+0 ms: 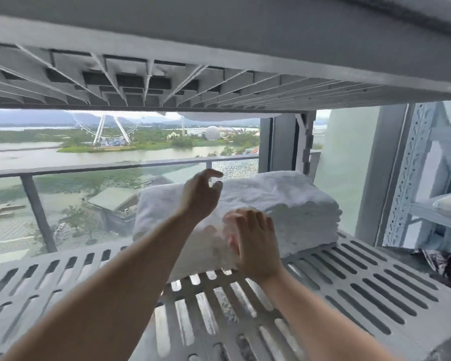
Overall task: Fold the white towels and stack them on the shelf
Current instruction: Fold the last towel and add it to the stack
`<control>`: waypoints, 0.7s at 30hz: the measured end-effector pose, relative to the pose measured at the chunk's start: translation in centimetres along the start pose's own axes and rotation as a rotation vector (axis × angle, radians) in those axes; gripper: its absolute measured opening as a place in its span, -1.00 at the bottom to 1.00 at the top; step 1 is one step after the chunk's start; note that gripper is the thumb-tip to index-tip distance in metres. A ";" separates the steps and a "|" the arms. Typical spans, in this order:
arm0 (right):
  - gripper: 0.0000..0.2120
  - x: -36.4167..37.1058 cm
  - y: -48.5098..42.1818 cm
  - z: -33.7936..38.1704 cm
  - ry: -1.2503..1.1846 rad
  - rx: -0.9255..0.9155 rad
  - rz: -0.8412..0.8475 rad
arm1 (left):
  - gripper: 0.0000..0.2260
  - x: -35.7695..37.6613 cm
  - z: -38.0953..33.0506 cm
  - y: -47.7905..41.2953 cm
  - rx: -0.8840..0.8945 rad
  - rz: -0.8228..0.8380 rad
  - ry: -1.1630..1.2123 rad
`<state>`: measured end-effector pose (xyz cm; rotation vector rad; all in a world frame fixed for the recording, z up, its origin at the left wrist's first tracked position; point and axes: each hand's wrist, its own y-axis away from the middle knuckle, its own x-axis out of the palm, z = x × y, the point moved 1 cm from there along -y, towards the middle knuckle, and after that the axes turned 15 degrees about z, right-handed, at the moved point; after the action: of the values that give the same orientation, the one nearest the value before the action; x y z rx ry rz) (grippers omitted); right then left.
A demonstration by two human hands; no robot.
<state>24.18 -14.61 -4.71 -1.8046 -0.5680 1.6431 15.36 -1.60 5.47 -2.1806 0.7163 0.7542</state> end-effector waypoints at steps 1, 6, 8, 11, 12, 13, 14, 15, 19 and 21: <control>-0.57 -0.1 0.3 -1.2 -0.004 0.032 0.027 | -0.76 1.4 -0.7 -0.5 -0.010 0.017 -0.014; -0.35 0.5 0.9 -5.0 -0.039 0.069 0.140 | -0.76 4.4 -1.6 -3.3 -0.061 0.104 -0.233; -0.20 1.1 0.8 -5.7 -0.046 0.046 0.189 | -0.73 4.2 -0.9 -4.6 -0.118 0.185 -0.351; 0.02 2.2 0.9 -5.7 -0.025 0.066 0.291 | -0.65 4.6 0.0 -5.4 -0.272 0.281 -0.493; 0.07 2.5 1.0 -5.5 -0.021 0.074 0.312 | -0.63 4.9 0.1 -5.5 -0.321 0.322 -0.558; 0.09 2.8 1.1 -5.4 -0.016 0.079 0.321 | -0.61 5.3 0.3 -5.5 -0.353 0.372 -0.610; 0.10 3.1 1.1 -5.4 -0.006 0.082 0.324 | -0.60 5.7 0.5 -5.4 -0.372 0.417 -0.624; 0.09 3.2 1.1 -5.4 0.005 0.088 0.325 | -0.58 6.1 0.8 -5.3 -0.369 0.449 -0.639; -0.02 3.8 1.1 -5.1 0.043 0.096 0.338 | -0.55 6.1 1.2 -4.9 -0.378 0.465 -0.629; -0.05 3.9 1.0 -5.2 0.034 0.113 0.336 | -0.56 6.1 1.0 -5.1 -0.358 0.506 -0.643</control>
<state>29.74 -13.46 -8.07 -1.9160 -0.1560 1.8172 22.60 0.56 2.96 -1.8673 0.8314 1.8574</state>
